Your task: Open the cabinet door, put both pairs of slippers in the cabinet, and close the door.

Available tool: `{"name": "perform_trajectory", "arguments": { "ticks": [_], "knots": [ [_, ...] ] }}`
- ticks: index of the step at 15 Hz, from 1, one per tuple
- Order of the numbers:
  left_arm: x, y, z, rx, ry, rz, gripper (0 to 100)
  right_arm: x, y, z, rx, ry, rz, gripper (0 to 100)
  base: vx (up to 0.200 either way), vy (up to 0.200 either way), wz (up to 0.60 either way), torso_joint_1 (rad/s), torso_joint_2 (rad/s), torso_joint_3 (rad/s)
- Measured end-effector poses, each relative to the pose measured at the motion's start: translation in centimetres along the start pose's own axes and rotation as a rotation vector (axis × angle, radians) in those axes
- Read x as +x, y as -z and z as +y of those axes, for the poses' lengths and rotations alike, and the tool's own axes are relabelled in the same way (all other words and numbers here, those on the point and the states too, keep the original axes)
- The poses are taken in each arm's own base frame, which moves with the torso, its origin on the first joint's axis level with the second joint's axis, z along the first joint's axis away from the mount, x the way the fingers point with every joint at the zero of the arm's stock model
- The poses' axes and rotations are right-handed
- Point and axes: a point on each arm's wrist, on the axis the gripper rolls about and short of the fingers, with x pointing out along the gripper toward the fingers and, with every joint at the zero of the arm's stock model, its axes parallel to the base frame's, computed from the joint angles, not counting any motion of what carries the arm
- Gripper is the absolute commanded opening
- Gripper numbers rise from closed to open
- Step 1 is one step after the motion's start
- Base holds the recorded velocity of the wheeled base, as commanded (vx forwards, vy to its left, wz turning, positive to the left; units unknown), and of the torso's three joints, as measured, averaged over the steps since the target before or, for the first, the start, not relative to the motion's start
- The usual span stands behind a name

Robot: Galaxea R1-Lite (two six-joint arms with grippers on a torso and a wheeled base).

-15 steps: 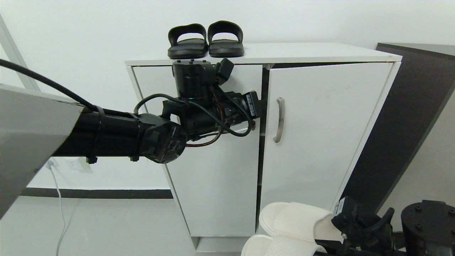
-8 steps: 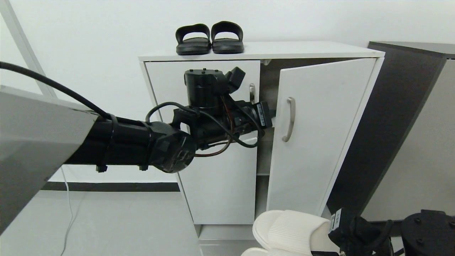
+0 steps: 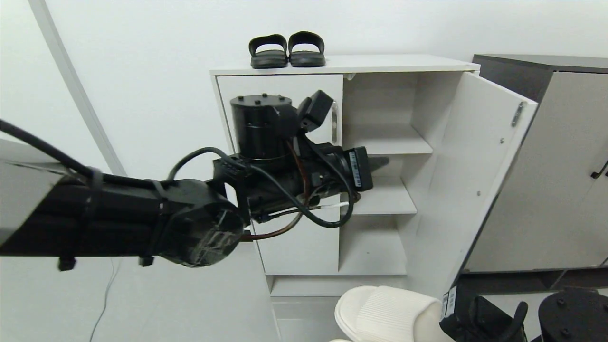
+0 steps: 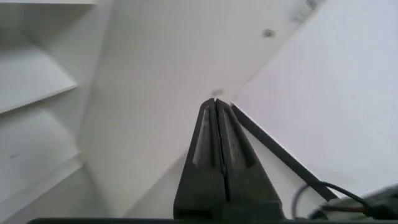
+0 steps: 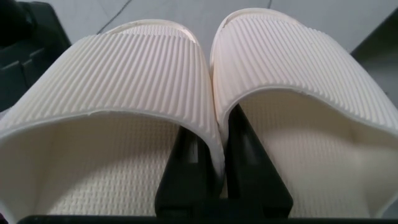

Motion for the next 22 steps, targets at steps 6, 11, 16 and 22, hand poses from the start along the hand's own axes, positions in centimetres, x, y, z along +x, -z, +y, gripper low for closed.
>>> {"name": "perform_trajectory", "arguments": {
  "ticks": [6,11,16,22],
  "knots": [
    [-12.1,-0.5,-1.1,0.010,-0.124,-0.051,0,0.2,-0.2,-1.6,0.031,0.069,-0.007,0,0.000,0.000,0.00,0.000,0.00,0.000],
    [-24.3,3.5,-4.5,0.041,-0.215,-0.107,0,0.4,-0.2,-1.9,0.037,0.081,-0.001,0,0.000,0.000,0.00,0.000,0.00,0.000],
    [-33.9,9.9,-7.9,0.090,-0.462,-0.121,0,0.4,-0.3,-1.9,0.037,0.081,-0.006,0,0.000,0.000,0.00,0.000,0.00,0.000],
    [-37.2,17.5,-6.4,0.307,-1.112,-0.205,0,0.5,-0.4,-1.9,0.020,0.083,-0.016,0,0.000,0.000,0.00,0.000,0.00,0.000]
  ]
}}
